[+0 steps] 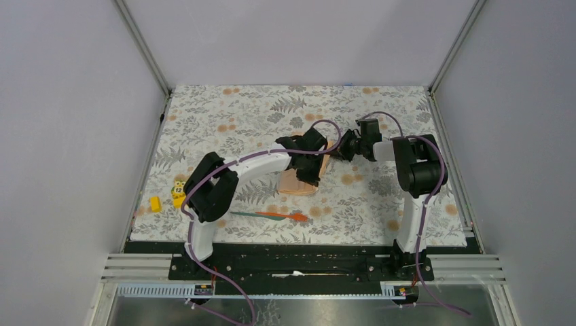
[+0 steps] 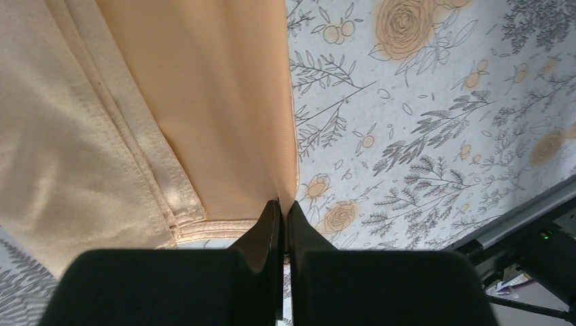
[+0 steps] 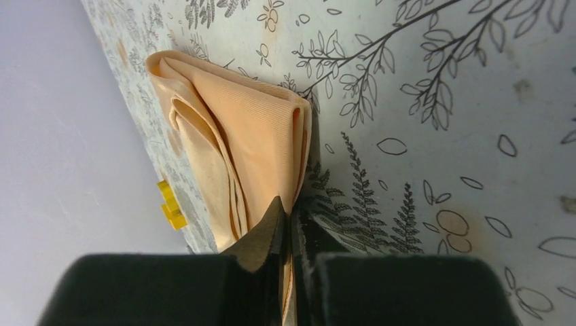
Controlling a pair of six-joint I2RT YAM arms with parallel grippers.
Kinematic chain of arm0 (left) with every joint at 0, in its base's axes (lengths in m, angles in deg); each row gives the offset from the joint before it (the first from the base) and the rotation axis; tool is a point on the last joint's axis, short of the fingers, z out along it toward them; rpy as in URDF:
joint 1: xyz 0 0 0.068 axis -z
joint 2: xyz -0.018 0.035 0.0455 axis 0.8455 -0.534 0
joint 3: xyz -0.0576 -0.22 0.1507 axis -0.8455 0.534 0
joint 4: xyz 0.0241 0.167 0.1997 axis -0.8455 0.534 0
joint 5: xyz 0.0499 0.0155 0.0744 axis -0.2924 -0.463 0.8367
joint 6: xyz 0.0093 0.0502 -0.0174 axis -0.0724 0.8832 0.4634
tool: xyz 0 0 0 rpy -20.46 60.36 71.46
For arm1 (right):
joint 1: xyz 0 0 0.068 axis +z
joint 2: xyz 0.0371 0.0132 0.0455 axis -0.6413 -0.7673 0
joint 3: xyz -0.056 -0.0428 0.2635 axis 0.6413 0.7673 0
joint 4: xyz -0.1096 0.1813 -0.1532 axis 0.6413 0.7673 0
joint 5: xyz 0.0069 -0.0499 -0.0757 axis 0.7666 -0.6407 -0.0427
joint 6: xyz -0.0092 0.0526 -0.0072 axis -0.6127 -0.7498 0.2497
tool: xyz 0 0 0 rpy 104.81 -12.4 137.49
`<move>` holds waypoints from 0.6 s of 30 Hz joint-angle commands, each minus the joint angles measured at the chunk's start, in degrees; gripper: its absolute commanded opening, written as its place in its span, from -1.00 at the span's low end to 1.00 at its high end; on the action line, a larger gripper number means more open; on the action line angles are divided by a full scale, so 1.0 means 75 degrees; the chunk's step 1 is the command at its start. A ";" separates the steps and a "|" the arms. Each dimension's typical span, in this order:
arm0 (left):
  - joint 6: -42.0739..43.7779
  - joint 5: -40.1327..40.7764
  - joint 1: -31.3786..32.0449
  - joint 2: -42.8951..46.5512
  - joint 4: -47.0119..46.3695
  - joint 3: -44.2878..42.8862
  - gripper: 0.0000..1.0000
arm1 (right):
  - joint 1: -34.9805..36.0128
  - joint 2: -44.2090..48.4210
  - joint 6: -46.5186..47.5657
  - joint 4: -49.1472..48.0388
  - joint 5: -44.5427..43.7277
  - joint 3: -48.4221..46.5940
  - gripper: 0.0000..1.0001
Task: Fold the napkin into a case and place the utensils inside
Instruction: Pick up the 2/3-rectangle-folded napkin from the center of the board.
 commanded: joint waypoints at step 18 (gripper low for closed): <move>-0.1414 -0.1575 0.0147 0.0430 -0.3679 0.1717 -1.00 | -0.0212 0.1184 0.1696 0.2357 -0.0960 -0.0767 -1.00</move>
